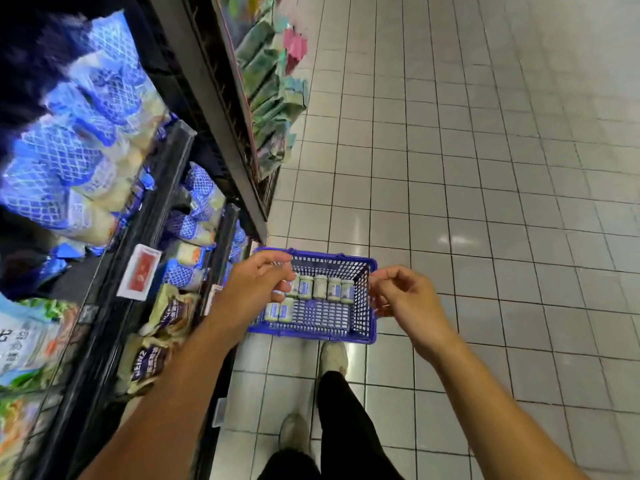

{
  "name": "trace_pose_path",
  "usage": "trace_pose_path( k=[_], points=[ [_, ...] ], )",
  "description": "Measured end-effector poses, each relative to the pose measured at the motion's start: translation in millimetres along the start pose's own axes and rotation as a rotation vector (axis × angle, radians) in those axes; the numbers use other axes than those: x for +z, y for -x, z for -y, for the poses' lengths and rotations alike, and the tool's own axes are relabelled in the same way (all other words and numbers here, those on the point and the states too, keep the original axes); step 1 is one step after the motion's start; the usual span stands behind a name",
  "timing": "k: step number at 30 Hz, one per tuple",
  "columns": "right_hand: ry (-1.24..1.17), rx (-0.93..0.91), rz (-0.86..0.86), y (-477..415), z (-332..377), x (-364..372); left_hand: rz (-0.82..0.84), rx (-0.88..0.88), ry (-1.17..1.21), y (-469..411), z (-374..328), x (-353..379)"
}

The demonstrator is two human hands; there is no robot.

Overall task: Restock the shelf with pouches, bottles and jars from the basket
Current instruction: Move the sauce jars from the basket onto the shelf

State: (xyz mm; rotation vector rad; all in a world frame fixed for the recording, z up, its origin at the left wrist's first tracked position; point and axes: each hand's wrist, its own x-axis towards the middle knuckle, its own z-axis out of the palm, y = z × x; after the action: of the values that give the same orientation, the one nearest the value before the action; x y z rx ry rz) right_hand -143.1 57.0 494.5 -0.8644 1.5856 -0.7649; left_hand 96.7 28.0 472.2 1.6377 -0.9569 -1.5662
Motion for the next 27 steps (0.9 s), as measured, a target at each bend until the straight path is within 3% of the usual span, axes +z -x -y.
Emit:
trace_pose_path(
  k=[14, 27],
  points=[
    [0.029, 0.269, 0.038, -151.5, -105.3, -23.9, 0.038, -0.326, -0.098, -140.1, 94.9, 73.3],
    [0.173, 0.447, 0.046, -280.4, -274.4, 16.8, 0.103, -0.599, -0.197, -269.9, 275.5, 124.5]
  ],
)
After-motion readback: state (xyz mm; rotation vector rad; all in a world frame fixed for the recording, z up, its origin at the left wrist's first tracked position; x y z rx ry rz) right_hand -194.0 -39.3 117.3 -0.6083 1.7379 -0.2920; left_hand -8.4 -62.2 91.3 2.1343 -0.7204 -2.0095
